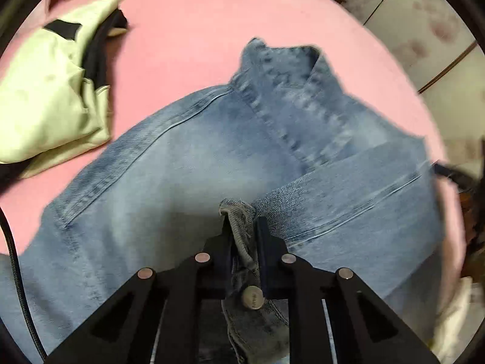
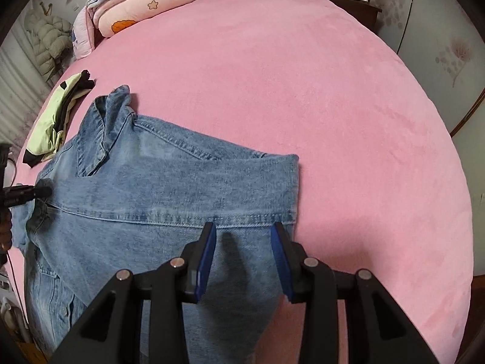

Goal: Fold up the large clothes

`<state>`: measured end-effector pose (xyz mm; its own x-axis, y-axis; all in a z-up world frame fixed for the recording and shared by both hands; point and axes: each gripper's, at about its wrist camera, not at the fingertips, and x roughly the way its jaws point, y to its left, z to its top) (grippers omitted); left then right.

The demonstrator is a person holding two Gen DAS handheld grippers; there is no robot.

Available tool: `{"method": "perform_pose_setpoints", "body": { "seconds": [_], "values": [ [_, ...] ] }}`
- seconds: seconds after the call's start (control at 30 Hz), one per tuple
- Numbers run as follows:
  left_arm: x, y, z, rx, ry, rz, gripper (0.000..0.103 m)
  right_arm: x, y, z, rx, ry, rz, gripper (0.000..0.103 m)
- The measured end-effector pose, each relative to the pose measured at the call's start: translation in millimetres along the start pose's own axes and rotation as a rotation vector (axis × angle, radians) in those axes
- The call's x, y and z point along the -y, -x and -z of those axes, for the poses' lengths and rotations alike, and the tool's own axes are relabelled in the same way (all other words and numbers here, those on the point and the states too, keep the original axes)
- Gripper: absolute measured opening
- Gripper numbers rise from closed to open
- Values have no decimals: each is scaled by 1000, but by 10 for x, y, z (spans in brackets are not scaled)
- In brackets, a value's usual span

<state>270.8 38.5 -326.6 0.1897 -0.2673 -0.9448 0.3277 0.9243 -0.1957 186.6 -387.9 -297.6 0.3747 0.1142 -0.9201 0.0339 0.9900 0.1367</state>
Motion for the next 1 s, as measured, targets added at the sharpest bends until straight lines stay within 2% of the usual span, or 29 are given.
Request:
{"method": "perform_pose_setpoints", "body": {
  "seconds": [0.13,0.3,0.33,0.4,0.43,0.47,0.5,0.57,0.63,0.7,0.73,0.77,0.87,0.93,1.0],
  "values": [
    [-78,-35,39,20,58,11,12,21,-93,-148,3,-31,-2,38],
    [-8,-67,6,47,59,-15,12,109,-218,-324,36,-57,144,38],
    [2,-78,0,45,59,-19,12,152,-275,-351,16,-77,152,38],
    [2,-76,-12,43,71,-17,12,227,-415,-370,-45,-111,103,37],
    [96,-128,-43,44,76,-20,12,245,-483,-370,-75,-116,92,28],
    [101,-126,-35,51,70,-30,12,241,-474,-372,-58,-107,99,16],
    [116,-154,-13,53,55,-46,12,228,-461,-380,-39,-77,143,11],
    [126,-292,33,31,43,-68,14,281,-556,-360,-59,-61,170,11],
    [169,-318,18,37,50,-81,16,331,-597,-350,-70,-67,157,12],
    [211,-241,-6,43,67,-98,20,314,-512,-367,-53,-65,173,18],
    [244,-165,-14,49,73,-119,28,293,-433,-372,-40,-72,180,20],
    [278,-87,-15,62,74,-140,33,257,-337,-369,-27,-76,177,20],
    [490,270,12,157,62,-207,35,14,-8,-287,8,-42,116,22],
    [674,460,81,225,84,-193,36,-300,156,-166,25,-1,67,25],
    [782,474,161,234,143,-173,36,-636,240,-4,31,30,-16,25]
  ]
}}
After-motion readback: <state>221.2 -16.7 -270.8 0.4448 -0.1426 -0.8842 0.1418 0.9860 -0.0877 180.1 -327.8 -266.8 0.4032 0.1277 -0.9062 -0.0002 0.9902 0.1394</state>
